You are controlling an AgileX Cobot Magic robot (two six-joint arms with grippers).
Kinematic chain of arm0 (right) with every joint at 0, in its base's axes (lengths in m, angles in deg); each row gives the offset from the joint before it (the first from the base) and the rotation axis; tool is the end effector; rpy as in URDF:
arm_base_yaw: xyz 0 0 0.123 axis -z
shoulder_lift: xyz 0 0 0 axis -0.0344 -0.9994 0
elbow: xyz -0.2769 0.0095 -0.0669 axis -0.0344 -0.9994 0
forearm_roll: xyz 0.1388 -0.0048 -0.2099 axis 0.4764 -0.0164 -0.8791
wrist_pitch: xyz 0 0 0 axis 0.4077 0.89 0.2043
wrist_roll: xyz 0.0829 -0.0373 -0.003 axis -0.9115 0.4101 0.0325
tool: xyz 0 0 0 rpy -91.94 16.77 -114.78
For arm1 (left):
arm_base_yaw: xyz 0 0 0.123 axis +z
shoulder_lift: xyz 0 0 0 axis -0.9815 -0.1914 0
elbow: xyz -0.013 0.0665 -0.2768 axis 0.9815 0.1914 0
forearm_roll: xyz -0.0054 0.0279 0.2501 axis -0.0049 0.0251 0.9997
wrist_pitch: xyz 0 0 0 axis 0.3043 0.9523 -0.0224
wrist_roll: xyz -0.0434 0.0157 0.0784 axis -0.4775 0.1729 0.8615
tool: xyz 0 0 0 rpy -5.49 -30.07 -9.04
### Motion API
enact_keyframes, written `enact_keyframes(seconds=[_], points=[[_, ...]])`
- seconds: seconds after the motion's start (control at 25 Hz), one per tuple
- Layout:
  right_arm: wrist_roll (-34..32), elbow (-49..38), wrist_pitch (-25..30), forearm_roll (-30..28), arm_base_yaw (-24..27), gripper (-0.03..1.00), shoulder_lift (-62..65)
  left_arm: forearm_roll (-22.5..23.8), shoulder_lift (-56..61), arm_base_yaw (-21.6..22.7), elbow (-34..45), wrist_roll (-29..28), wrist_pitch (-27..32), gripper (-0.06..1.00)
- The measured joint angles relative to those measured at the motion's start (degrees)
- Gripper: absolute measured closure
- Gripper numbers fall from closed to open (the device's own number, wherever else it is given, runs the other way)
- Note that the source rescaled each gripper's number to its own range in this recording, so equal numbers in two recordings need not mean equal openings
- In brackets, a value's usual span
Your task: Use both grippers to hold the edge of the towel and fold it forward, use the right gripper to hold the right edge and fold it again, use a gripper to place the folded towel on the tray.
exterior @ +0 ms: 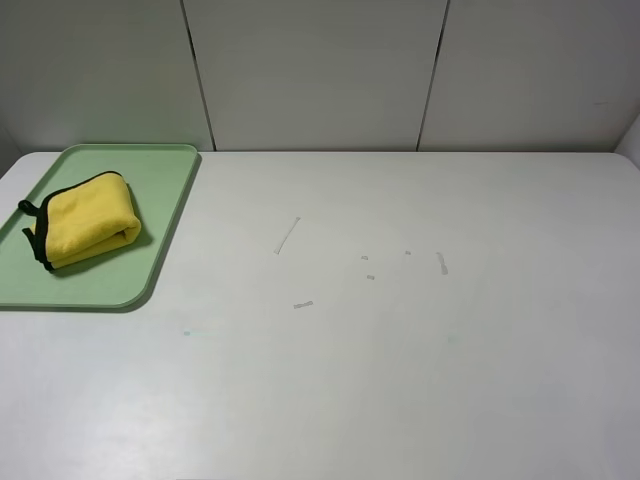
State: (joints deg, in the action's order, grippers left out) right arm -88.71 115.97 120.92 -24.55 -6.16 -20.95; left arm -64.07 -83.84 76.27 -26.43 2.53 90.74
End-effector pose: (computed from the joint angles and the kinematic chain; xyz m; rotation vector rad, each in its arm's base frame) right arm -0.0037 0.0008 0.2772 -0.0090 2.0161 0.1047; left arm -0.0062 -0.0036 0.2782 0.2172 2.0276 0.0144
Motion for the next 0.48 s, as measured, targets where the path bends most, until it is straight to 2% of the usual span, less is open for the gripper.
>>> enact_keyframes(seconds=[0.48], points=[[0.0, 0.0, 0.0, 0.0, 0.0, -0.03, 0.0, 0.0, 0.0, 0.0, 0.0, 0.0, 0.0, -0.05]])
